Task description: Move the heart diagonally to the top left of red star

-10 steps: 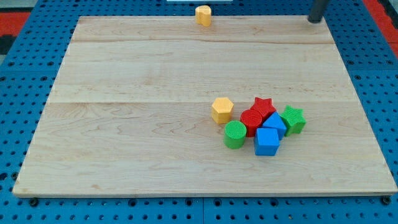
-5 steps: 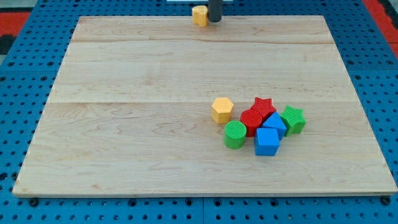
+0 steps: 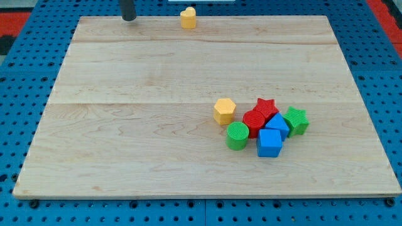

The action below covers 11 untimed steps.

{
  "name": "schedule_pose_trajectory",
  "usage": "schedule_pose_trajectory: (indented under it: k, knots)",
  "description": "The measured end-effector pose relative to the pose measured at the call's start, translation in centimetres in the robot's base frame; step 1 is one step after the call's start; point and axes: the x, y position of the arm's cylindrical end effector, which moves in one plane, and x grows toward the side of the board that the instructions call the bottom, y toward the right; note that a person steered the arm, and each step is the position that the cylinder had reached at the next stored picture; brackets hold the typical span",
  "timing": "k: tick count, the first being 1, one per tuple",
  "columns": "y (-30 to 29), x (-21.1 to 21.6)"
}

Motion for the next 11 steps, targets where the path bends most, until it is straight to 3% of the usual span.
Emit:
schedule_pose_trajectory:
  k: [2,3,4,5,6,8,9,10,11]
  knots:
    - [19.6,0.3]
    - [28.6,6.1]
    - [36.3,9.1]
    - [39.3,0.4]
    - [38.5,0.0]
    - [15.7,0.4]
    - [2.6,7.9]
    - [-5.8,6.8]
    - [-7.9,5.4]
